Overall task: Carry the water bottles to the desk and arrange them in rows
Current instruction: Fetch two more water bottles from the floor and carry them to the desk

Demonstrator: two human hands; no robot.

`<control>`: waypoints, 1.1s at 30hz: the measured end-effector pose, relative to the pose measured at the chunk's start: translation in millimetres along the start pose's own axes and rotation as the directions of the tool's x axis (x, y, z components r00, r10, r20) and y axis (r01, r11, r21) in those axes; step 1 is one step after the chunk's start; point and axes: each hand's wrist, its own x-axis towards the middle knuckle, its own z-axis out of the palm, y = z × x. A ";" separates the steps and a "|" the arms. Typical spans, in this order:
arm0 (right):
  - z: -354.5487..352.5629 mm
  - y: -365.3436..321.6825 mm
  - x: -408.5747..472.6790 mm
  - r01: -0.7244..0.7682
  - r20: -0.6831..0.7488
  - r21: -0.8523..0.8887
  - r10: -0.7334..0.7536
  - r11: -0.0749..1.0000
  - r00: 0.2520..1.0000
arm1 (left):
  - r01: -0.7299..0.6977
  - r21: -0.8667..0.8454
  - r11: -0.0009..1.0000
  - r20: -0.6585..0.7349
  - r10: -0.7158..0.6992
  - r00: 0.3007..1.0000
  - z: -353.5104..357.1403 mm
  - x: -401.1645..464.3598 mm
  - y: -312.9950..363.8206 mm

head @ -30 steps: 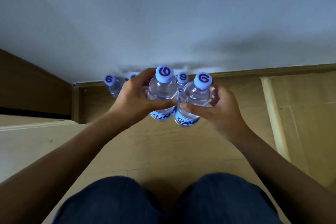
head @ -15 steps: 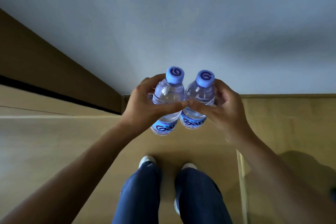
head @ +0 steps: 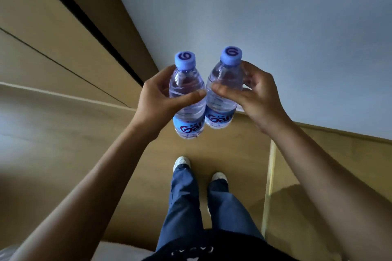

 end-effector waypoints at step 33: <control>466.8 -120.2 -43.4 0.077 0.786 -0.037 -0.018 0.996 0.618 | -0.035 0.066 0.997 -0.889 0.075 0.452 -342.0 -288.4 14.2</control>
